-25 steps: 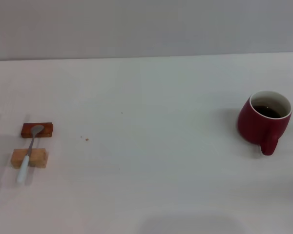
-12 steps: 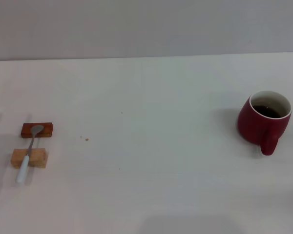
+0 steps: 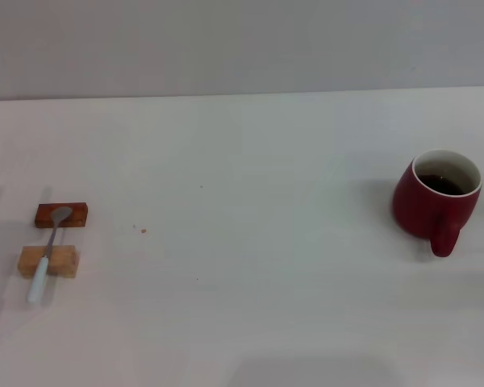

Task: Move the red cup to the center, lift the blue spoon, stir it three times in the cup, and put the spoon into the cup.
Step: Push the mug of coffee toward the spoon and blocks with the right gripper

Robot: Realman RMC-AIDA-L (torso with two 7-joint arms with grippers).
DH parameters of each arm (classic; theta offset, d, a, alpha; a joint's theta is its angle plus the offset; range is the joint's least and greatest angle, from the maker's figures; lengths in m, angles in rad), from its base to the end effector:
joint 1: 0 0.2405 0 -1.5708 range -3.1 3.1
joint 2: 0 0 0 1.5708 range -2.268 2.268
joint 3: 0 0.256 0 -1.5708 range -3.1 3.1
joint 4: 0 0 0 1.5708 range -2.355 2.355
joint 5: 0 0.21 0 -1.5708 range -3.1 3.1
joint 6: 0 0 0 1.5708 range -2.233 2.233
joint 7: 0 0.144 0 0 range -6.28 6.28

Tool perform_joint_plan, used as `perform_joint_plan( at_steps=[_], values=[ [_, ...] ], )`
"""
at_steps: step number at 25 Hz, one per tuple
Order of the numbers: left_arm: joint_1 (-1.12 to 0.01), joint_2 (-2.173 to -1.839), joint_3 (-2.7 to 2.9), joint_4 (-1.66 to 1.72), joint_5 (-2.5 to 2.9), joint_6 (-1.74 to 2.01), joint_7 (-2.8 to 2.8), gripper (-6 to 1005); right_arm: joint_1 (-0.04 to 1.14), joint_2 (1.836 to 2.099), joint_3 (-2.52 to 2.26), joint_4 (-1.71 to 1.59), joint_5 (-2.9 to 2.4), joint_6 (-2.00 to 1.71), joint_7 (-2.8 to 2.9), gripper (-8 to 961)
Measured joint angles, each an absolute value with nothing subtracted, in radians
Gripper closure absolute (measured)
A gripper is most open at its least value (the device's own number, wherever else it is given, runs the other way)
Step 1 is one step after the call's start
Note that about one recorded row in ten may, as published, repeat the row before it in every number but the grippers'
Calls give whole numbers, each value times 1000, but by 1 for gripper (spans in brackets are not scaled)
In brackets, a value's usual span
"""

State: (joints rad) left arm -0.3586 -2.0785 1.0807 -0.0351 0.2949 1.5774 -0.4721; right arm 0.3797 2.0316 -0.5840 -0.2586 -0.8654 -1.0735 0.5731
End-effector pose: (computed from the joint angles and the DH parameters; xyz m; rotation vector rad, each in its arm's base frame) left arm -0.3482 0.2744 0.0335 -1.3869 -0.5564 -1.0172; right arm 0.3890 0.3312 0.0811 -1.4343 0.6613 0.6866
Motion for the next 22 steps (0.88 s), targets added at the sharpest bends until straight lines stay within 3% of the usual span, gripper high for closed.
perform_joint_plan(
  at_steps=[8,14,22],
  values=[
    [-370,-2079,1077,-28,294,1577,-474,194,426,1978,-580,-293,-1181,-950,758,954],
    [-382,-2079,1065,-32,294,1571,-474,195,454,1959,-584,-299,-1396,-953,871,954],
    [-393,-2078,1048,-28,294,1563,-474,196,471,1954,-586,-294,-1508,-971,887,955]
  ],
)
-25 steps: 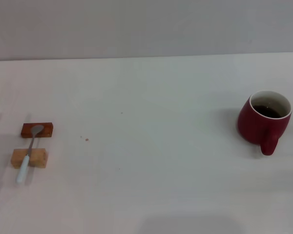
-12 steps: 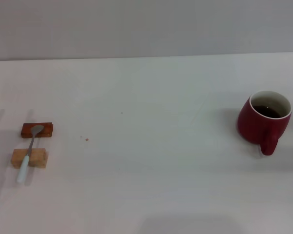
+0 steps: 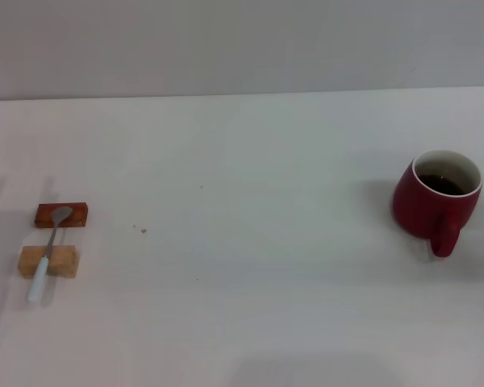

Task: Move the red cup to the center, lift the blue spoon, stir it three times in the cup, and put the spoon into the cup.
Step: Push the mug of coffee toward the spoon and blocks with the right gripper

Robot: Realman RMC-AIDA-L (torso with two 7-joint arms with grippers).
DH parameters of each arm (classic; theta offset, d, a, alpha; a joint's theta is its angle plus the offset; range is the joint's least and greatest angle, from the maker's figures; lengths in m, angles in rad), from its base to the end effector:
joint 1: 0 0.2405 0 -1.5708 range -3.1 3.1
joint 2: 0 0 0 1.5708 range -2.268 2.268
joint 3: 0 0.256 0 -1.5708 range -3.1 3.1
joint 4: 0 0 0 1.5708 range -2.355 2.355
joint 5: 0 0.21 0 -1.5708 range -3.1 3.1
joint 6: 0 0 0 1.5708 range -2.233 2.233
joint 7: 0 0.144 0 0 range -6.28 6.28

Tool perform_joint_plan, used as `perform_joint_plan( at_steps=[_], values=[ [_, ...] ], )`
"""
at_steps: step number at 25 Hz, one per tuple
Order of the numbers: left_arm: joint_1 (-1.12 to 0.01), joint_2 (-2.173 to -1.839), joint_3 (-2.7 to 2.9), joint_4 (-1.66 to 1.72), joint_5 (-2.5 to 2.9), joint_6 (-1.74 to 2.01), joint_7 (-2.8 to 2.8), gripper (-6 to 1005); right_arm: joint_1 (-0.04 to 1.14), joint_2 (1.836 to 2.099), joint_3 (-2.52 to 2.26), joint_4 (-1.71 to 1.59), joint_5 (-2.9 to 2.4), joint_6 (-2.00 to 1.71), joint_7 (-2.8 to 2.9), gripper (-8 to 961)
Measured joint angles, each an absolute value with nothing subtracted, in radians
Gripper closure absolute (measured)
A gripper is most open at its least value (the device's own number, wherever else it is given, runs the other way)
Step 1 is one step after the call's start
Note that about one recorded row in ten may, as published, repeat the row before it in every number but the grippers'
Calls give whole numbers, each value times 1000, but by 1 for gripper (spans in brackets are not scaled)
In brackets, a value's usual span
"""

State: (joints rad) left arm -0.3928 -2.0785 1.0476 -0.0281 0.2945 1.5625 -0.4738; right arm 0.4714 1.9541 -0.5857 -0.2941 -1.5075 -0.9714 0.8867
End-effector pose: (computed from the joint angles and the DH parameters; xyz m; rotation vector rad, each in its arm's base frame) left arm -0.3419 0.2878 0.0374 -1.3663 -0.5439 -1.0372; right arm 0.3757 0.3593 0.0513 -1.9508 0.7041 0.4641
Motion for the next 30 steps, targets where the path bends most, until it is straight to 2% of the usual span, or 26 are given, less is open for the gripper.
perform_joint_plan(
  at_steps=[22,30],
  values=[
    [-410,-2078,1015,-24,293,1529,-474,199,527,1947,-601,-287,-1694,-1029,939,955],
    [-407,-2079,1016,-25,293,1531,-474,200,560,1961,-672,-273,-1697,-1036,940,955]
  ],
)
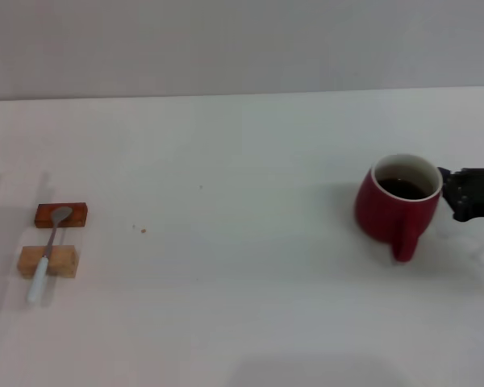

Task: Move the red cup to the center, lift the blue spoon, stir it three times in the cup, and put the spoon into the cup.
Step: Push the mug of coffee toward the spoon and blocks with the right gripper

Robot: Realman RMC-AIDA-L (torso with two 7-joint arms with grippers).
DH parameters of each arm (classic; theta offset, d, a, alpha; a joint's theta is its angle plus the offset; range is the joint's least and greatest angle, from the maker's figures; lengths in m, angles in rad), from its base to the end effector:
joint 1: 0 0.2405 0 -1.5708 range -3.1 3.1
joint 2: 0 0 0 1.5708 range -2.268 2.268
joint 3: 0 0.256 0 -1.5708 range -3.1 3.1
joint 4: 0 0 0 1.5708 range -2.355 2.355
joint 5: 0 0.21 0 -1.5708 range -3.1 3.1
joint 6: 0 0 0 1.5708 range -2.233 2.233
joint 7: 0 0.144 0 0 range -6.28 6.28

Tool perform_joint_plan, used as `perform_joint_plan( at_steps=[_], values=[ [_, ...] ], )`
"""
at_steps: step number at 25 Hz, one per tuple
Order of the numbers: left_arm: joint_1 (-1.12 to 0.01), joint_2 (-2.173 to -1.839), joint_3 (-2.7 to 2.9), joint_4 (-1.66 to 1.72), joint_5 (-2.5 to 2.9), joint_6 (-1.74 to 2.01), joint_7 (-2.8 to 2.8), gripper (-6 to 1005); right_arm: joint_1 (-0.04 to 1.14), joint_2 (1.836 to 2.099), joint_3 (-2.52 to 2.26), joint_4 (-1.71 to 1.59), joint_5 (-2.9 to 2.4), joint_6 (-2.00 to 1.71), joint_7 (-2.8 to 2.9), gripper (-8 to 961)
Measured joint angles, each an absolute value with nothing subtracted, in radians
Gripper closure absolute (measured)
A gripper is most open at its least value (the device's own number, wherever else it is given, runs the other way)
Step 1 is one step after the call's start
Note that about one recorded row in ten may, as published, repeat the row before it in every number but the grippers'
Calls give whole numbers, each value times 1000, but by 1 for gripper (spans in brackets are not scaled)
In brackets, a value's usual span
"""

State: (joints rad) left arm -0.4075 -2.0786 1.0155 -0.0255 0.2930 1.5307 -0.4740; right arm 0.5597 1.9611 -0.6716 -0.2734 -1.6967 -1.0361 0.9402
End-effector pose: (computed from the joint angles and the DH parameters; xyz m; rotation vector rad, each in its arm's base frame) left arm -0.3434 0.2945 0.0395 -1.3402 -0.5628 -1.0263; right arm 0.3372 0.3700 0.0115 -2.2599 0.5927 0.4271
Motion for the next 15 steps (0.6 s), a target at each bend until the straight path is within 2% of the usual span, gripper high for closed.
perform_joint_plan(
  at_steps=[4,10,15],
  values=[
    [-409,-2079,1016,-26,293,1531,-474,201,576,1970,-693,-264,-1697,-1038,940,954],
    [-409,-2079,1016,-26,296,1531,-474,201,608,2001,-717,-264,-1697,-1045,940,955],
    [-411,-2079,1016,-30,300,1531,-479,202,629,2016,-729,-265,-1697,-1049,940,955]
  ],
)
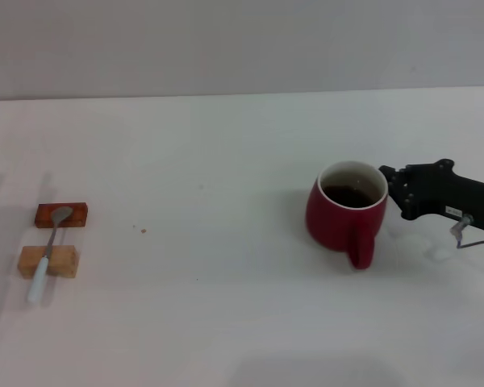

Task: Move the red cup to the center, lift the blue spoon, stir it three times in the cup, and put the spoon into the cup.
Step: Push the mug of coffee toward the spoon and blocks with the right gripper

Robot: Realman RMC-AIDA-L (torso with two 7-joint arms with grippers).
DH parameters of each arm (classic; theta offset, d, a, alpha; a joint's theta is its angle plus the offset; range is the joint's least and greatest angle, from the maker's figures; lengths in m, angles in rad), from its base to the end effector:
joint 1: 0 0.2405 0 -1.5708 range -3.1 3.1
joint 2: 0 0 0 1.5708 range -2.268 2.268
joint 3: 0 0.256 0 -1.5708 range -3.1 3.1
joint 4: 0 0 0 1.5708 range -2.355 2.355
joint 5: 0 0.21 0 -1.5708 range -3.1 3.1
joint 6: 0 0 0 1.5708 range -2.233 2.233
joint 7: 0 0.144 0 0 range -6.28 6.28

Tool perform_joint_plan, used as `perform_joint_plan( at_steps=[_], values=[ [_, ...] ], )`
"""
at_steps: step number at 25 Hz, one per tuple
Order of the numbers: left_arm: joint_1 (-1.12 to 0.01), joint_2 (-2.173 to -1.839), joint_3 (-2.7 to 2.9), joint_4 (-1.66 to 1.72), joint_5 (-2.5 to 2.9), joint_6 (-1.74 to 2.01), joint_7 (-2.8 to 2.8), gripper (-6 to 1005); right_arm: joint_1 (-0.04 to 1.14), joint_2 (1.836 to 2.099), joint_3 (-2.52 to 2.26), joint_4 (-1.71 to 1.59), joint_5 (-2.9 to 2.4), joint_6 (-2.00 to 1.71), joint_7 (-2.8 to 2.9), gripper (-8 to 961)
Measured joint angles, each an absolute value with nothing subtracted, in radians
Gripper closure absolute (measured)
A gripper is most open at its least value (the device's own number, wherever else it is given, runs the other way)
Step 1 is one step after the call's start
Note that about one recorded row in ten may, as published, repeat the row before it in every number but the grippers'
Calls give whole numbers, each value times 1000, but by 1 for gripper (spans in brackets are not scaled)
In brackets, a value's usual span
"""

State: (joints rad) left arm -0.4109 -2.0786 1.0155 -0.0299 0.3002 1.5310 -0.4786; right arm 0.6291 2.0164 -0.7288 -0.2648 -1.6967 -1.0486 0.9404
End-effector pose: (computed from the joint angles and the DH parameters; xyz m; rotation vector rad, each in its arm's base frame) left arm -0.3424 0.2950 0.0379 -1.3488 -0.5678 -1.0312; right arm 0.2974 0.3790 -0.0238 -2.3738 0.5269 0.4907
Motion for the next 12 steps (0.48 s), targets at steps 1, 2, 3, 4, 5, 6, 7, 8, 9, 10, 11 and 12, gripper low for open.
perform_joint_plan(
  at_steps=[1,2,3,4,5,6,7,8,9,10,11,12],
  values=[
    [-411,-2079,1016,-30,300,1531,-479,202,629,2016,-729,-265,-1697,-1049,940,955],
    [-411,-2079,1016,-30,301,1531,-481,202,634,2020,-736,-264,-1697,-1049,940,955],
    [-411,-2079,1016,-31,302,1531,-486,202,637,2023,-741,-264,-1697,-1049,941,954],
    [-411,-2079,1015,-31,302,1531,-490,203,640,2026,-744,-263,-1697,-1049,940,954],
    [-411,-2079,1016,-32,302,1531,-494,203,647,2033,-752,-263,-1697,-1049,941,954],
    [-411,-2079,1016,-32,302,1531,-495,203,647,2033,-752,-263,-1697,-1049,941,954],
    [-411,-2079,1016,-33,302,1531,-496,203,650,2035,-757,-262,-1697,-1049,941,954],
    [-411,-2079,1015,-33,302,1531,-497,203,653,2037,-762,-261,-1697,-1049,941,955],
    [-411,-2079,1016,-34,302,1531,-497,203,655,2039,-765,-261,-1697,-1048,940,955],
    [-411,-2079,1015,-34,302,1531,-497,203,658,2043,-771,-260,-1697,-1048,941,955],
    [-411,-2079,1016,-35,302,1531,-497,204,658,2043,-771,-260,-1697,-1048,941,955],
    [-411,-2079,1016,-35,302,1531,-497,204,660,2045,-775,-260,-1697,-1048,941,955]
  ],
)
